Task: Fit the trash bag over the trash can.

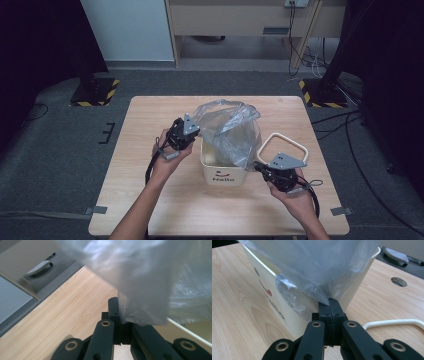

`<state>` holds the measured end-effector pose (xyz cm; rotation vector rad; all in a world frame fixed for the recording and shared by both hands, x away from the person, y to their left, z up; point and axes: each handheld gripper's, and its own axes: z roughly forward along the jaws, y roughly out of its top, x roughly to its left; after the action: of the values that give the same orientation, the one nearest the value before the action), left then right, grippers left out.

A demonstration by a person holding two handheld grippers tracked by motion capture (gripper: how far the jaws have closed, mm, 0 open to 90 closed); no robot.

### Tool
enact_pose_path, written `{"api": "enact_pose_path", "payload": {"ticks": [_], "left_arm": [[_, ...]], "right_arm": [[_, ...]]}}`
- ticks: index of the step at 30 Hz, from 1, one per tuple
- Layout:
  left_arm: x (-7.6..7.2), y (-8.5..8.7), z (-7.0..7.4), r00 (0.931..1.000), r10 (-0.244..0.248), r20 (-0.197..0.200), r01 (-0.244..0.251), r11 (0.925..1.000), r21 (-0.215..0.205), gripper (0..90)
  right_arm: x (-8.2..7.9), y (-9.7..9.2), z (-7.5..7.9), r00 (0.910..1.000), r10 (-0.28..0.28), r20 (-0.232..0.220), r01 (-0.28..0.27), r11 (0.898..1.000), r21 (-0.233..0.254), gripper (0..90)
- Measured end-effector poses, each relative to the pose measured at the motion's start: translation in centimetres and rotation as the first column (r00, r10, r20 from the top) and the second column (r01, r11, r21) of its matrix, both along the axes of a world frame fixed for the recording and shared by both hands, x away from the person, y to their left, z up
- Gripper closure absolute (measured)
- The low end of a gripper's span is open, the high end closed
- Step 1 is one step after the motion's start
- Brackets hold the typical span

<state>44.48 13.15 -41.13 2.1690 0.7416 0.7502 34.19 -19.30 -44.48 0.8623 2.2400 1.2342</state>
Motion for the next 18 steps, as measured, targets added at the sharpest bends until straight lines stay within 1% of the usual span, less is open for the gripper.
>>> {"api": "enact_pose_path", "payload": {"ticks": [1,2,4,7,10,12,13,15,18], "left_arm": [[0.3,0.0,0.0,1.0000,0.001,0.002,-0.001,1.0000,0.008,89.7],[0.6,-0.2,-0.1,0.9999,0.010,-0.014,-0.009,0.9998,0.015,89.5],[1.2,-0.5,-0.3,0.9998,0.015,-0.015,-0.015,0.9997,0.019,89.6],[2.0,-1.1,-0.7,0.9999,0.005,-0.013,-0.005,1.0000,0.002,89.5],[2.6,-1.5,-1.3,0.9997,-0.016,-0.018,0.016,0.9998,-0.012,89.2],[2.8,-1.5,-1.4,0.9994,-0.030,-0.017,0.030,0.9993,-0.023,89.4],[2.8,-1.5,-1.4,0.9991,-0.037,-0.020,0.036,0.9992,-0.020,89.8],[2.6,-1.3,-1.5,0.9980,-0.049,-0.040,0.048,0.9986,-0.020,90.0],[2.2,-1.0,-1.4,0.9960,-0.072,-0.052,0.072,0.9974,-0.009,90.0]], "right_arm": [[0.0,-0.1,0.0,1.0000,-0.002,0.005,0.002,1.000,-0.002,90.0],[-0.1,-0.1,0.1,1.0000,-0.003,0.007,0.003,1.000,0.002,90.0],[-0.4,-0.2,0.2,0.9999,-0.005,0.010,0.005,1.000,0.001,90.0],[-1.0,0.0,0.4,0.9999,-0.001,0.014,0.002,1.000,-0.011,90.0],[-0.9,0.0,0.3,0.9999,-0.005,0.013,0.005,1.000,-0.018,90.0],[-0.7,0.0,0.2,0.9999,-0.009,0.007,0.009,1.000,-0.016,90.0],[-0.5,0.0,0.2,0.9999,-0.011,0.003,0.011,1.000,-0.018,90.0],[-0.3,0.1,0.0,0.9999,-0.012,0.000,0.012,1.000,-0.021,90.0],[-0.1,0.2,-0.1,0.9999,-0.012,-0.003,0.012,1.000,-0.029,90.0]]}}
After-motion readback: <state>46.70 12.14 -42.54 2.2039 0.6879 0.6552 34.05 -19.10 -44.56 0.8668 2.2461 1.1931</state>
